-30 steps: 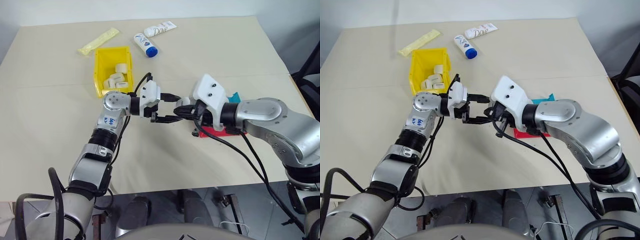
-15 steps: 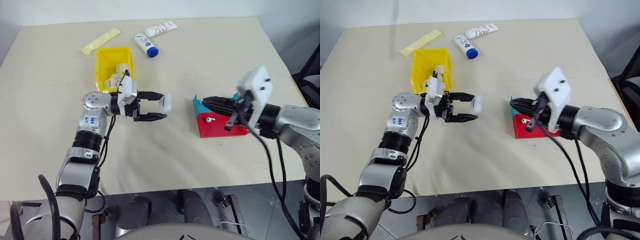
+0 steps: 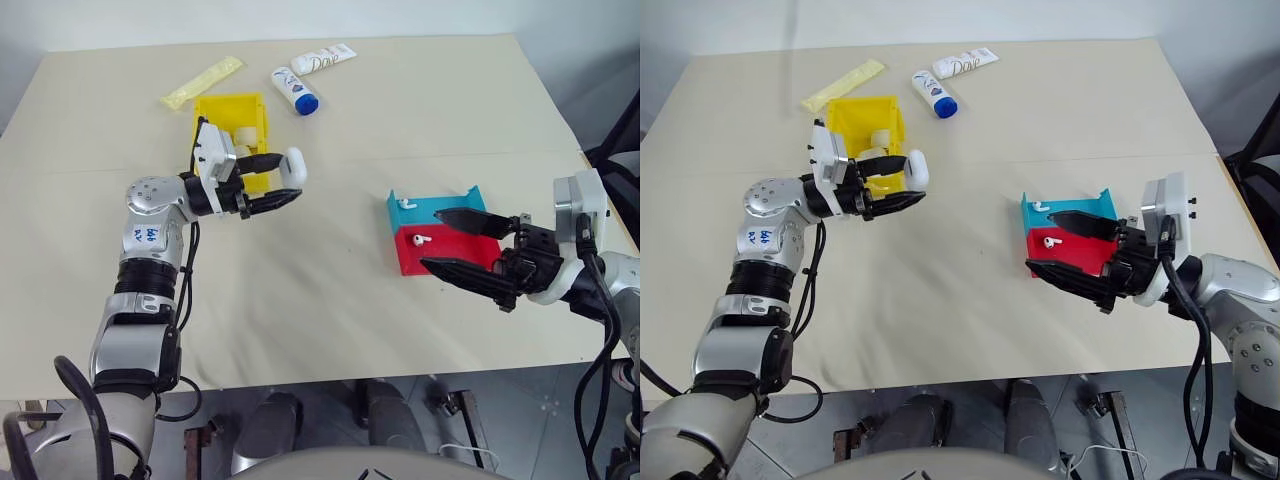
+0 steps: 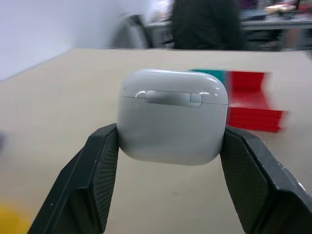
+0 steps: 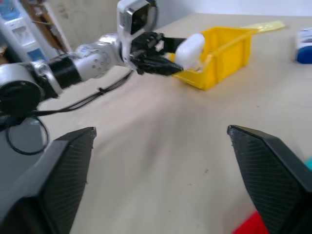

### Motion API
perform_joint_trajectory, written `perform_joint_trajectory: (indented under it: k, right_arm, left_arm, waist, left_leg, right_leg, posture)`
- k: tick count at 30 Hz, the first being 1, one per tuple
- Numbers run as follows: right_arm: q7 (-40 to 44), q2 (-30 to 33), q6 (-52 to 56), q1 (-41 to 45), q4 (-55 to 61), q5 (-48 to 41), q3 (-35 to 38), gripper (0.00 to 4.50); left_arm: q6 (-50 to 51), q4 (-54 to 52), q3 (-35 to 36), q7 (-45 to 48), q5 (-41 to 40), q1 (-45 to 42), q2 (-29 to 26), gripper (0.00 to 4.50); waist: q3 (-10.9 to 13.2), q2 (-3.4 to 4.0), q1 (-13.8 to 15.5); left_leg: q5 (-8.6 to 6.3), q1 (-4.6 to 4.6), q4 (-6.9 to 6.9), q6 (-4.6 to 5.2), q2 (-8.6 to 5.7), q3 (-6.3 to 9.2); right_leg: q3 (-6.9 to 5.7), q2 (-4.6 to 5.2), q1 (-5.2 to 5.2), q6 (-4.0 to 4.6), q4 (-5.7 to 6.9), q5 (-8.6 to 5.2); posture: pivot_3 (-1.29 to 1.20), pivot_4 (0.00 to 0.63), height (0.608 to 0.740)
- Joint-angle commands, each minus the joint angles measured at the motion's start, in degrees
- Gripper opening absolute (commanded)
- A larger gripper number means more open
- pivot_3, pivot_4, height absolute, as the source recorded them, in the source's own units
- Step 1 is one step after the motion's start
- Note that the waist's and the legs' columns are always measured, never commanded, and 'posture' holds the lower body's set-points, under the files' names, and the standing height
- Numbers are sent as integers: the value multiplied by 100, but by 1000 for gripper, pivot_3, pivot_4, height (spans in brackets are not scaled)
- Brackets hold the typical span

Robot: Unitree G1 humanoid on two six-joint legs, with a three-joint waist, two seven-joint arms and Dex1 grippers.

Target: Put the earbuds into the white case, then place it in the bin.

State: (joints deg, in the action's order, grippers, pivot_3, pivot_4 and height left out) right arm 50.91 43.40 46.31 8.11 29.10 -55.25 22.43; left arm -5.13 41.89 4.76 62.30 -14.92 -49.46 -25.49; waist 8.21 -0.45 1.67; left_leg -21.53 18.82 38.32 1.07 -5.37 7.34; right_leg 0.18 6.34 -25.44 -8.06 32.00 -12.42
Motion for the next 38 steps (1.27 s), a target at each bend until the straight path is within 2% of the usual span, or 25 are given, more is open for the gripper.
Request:
perform_joint_trajectory:
  k: [1,7,12,15,20,26,29,33,38]
  right_arm:
    - [-154,17,-205,-93,183,-19,179,4458]
    - [-410,-37,-346,-222,327,-45,127,4458]
    - [-531,-18,-381,-229,394,-83,77,4500]
    - [-528,39,-348,-220,398,-157,129,4500]
    - [-300,169,-351,-159,241,-201,107,4500]
    - [581,662,-609,-299,-393,402,-201,4500]
    - [917,788,-971,-278,-772,826,-340,4500]
    - [1976,1260,-1885,-217,-2202,1690,-597,4500]
    - [2343,1282,-2161,281,-2973,1925,-728,4500]
  left_arm:
    - [-259,516,221,-1108,366,-514,-214,2760]
    - [-426,1886,58,-2677,1124,-1286,-364,2760]
    - [-590,2532,63,-2902,1297,-1647,-291,4356]
    - [-1003,2459,157,-2318,1146,-1610,-320,4474]
    - [-1659,1782,505,-733,468,-1113,-478,4474]
    - [-528,8,653,822,-411,232,-951,4474]
    - [-71,-463,636,993,-532,604,-1137,4474]
    - [485,-1522,1089,1274,-903,2125,-1764,4474]
    - [730,-2014,1244,1213,-1203,2544,-1767,4474]
  waist:
    - [1,-1,7]
    - [0,-3,34]
    - [0,-4,43]
    - [0,-5,43]
    - [-1,-4,5]
    - [-3,-1,-53]
    - [-2,-2,-27]
    - [-3,1,-39]
    - [2,4,2]
  left_leg:
    - [0,0,0,0,-1,0]
    - [0,-1,0,0,-5,-2]
    - [0,-1,1,0,-6,-6]
    - [0,0,1,0,-6,-7]
    - [0,-1,0,0,-3,-9]
    - [-1,-11,-11,1,5,-18]
    - [-1,-14,-10,1,5,-22]
    - [-7,-27,-14,10,2,-37]
    - [-10,-35,-6,12,5,-47]
  right_leg:
    - [0,0,0,0,0,0]
    - [0,2,0,-2,0,1]
    - [-2,2,-1,-5,2,3]
    - [-2,3,-1,-5,2,3]
    - [-3,5,-1,-5,2,3]
    - [-3,2,-1,-3,3,2]
    - [-4,1,-1,-3,5,2]
    - [-2,4,3,0,6,2]
    - [-10,8,11,11,8,7]
  posture:
    - [0,150,740]
    - [0,150,740]
    - [0,150,740]
    - [0,150,740]
    - [0,150,740]
    - [0,150,740]
    - [0,150,740]
    - [0,150,740]
    - [0,150,740]
